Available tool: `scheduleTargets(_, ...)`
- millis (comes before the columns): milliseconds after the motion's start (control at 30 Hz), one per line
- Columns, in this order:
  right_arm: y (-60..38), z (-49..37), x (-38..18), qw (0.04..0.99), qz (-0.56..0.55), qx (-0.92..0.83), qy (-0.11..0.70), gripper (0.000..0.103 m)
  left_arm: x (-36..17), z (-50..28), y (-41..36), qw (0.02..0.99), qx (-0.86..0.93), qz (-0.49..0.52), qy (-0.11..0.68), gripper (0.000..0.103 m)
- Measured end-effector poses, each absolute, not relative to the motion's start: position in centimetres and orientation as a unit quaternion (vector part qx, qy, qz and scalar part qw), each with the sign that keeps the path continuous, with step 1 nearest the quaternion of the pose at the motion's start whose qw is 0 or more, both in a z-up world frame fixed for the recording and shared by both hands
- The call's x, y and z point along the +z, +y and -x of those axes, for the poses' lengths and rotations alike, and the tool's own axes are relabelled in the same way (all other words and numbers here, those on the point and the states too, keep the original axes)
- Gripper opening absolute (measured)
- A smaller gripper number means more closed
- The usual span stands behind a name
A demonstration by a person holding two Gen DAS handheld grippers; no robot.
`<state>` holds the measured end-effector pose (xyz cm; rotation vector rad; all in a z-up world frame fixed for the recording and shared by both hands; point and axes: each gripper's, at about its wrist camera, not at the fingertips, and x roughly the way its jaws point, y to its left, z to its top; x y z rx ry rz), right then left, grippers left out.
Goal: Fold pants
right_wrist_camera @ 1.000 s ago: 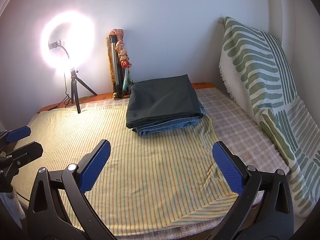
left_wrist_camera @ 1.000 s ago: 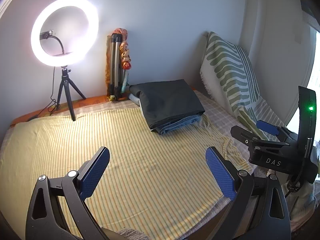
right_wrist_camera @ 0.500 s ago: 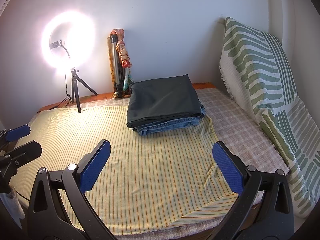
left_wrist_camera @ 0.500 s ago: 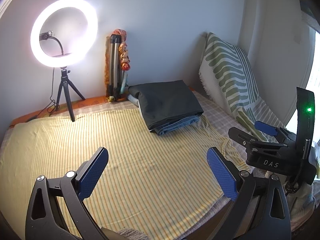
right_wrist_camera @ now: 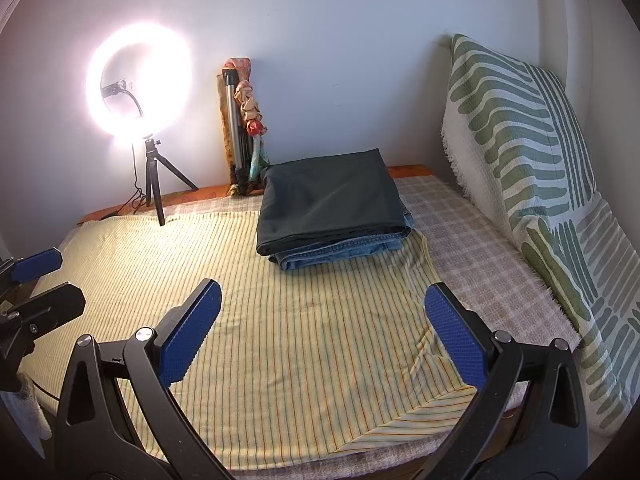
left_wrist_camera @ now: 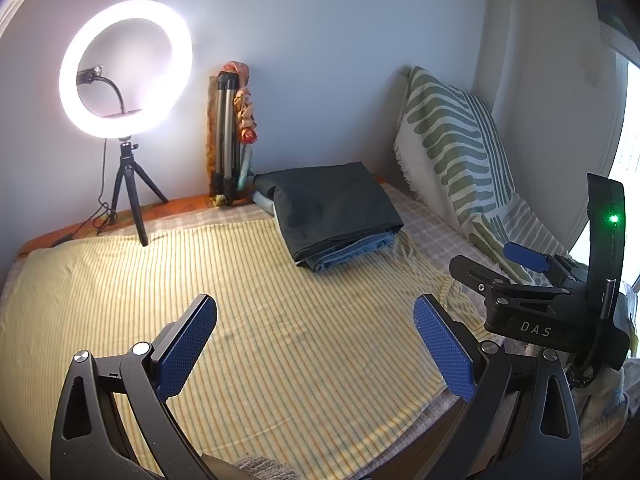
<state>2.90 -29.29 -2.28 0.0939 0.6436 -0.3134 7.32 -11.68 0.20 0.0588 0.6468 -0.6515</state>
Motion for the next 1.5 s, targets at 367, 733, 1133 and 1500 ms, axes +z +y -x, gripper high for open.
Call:
scheduleTargets(367, -29.4, -3.0, -2.4, 0.935, -0.049, -0.152, 0.315, 0.103, 0.2, -7.3, -11.8, 0.896, -0.314, -0.03, 0.313, 0.099)
scheduleTargets(733, -29.4, -3.0, -2.5, 0.935, -0.049, -0.152, 0.316, 0.103, 0.0, -7.3, -12.0, 0.895, -0.316, -0.035, 0.313, 0.099)
scheduleTargets(1133, -29.5, -3.0, -2.6, 0.935, -0.048, -0.151, 0.316, 0.103, -0.2, -7.4, -11.8, 0.893, -0.319, -0.033, 0.316, 0.099)
scheduleTargets(1500, -29.6, -3.0, -2.8, 0.935, -0.049, -0.152, 0.318, 0.103, 0.4, -6.5, -11.7, 0.895, -0.341, -0.027, 0.286, 0.099)
